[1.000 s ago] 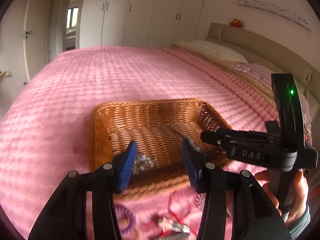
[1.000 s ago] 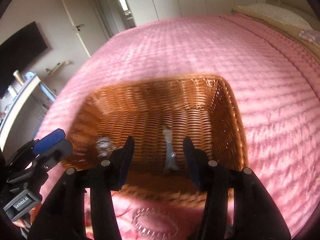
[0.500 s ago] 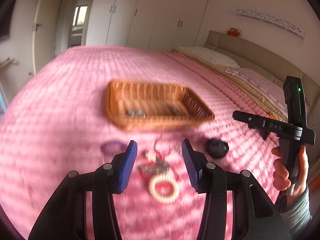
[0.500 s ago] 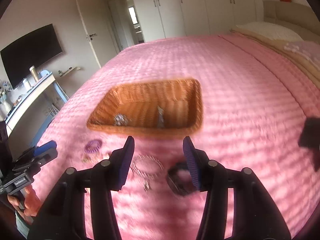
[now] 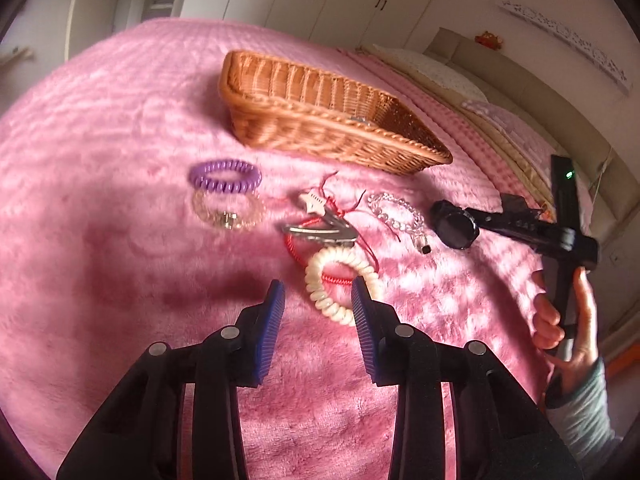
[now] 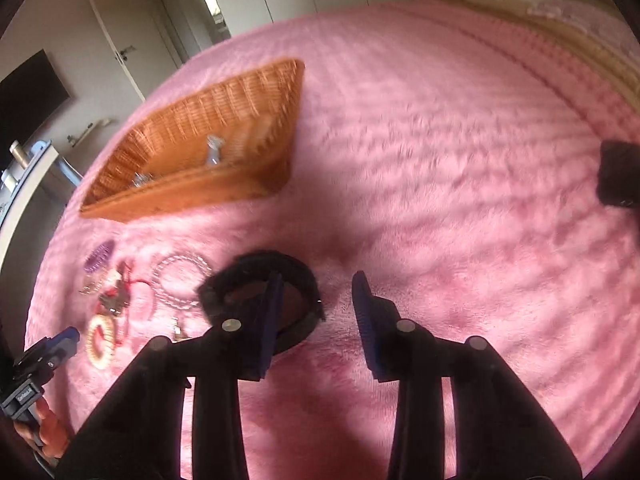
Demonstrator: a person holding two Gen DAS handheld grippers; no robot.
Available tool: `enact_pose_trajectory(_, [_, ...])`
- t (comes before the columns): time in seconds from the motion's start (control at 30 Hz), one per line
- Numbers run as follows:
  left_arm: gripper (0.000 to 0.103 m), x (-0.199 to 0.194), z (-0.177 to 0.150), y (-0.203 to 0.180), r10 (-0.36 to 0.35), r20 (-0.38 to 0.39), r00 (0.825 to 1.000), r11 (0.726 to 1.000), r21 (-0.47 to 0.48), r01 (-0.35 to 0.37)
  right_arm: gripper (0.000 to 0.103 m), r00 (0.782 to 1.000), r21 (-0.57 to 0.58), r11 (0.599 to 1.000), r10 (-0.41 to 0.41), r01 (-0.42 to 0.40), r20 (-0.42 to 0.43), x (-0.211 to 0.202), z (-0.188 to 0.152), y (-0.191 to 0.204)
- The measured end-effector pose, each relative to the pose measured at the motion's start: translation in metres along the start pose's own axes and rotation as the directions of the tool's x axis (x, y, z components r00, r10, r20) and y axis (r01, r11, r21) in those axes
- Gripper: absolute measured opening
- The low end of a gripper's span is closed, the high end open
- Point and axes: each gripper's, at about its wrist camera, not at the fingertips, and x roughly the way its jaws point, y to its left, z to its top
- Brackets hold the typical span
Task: Organize jewelry
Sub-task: 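Grasp the cream coil hair tie with the left tool while the right tool grasps the black watch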
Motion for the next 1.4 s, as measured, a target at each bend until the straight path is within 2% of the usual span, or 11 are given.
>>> enact_pose_trajectory(0.1, [0.033,0.002,0.000,0.008,-0.079,-0.016,0.997,0.996,-0.033,0.078,0.033,1.000,-0.001,1.000,-0.005,0.005,-0.001,0.007,-0.004,0.001])
enact_pose_trajectory(0.2, [0.033,0.008,0.000,0.006,-0.055,-0.026,0.998,0.998,-0.037,0.054,0.032,1.000,-0.019,1.000,-0.025,0.026,0.011,0.010,-0.004,0.007])
enact_pose_trajectory(0.23, [0.033,0.009,0.000,0.004,-0.050,-0.030,0.998,0.998,-0.036,0.049,0.029,1.000,-0.023,0.999,-0.027,0.028,0.014,0.009,-0.004,0.007])
enact_pose_trajectory(0.33, [0.033,0.014,0.002,-0.004,-0.020,-0.035,0.999,1.000,-0.014,0.019,0.017,0.999,-0.025,0.999,-0.038,0.039,0.025,0.009,-0.007,0.010])
enact_pose_trajectory(0.43, [0.028,0.017,-0.001,-0.018,0.076,-0.036,0.996,0.996,0.052,-0.074,0.016,0.997,-0.049,0.996,-0.074,0.076,0.034,0.006,-0.011,0.017])
enact_pose_trajectory(0.47, [0.022,0.018,-0.002,-0.022,0.106,-0.034,0.994,0.992,0.070,-0.103,0.016,0.996,-0.058,0.995,-0.085,0.086,0.033,0.006,-0.013,0.020])
enact_pose_trajectory(0.57, [0.017,0.018,-0.003,-0.027,0.143,-0.026,0.989,0.985,0.098,-0.140,0.014,0.995,-0.063,0.993,-0.093,0.095,0.037,0.003,-0.017,0.023])
enact_pose_trajectory(0.67, [0.009,0.013,-0.005,-0.029,0.149,-0.004,0.989,0.983,0.113,-0.148,0.011,0.998,-0.044,0.998,-0.052,0.054,0.040,-0.004,-0.021,0.021])
enact_pose_trajectory(0.97, [0.009,-0.009,-0.005,-0.035,0.082,0.082,0.993,0.989,0.115,-0.091,0.010,0.992,-0.018,0.994,0.112,-0.111,0.053,-0.023,-0.031,0.026])
enact_pose_trajectory(1.23, [0.009,-0.030,0.003,-0.046,0.047,0.150,0.988,0.989,0.130,-0.067,0.010,0.957,-0.040,0.974,0.226,-0.223,0.182,-0.065,-0.023,0.040])
enact_pose_trajectory(1.4, [0.009,-0.046,0.033,-0.051,0.038,0.206,0.978,0.989,0.134,-0.067,0.010,0.938,-0.047,0.971,0.239,-0.234,0.250,-0.083,0.003,0.050])
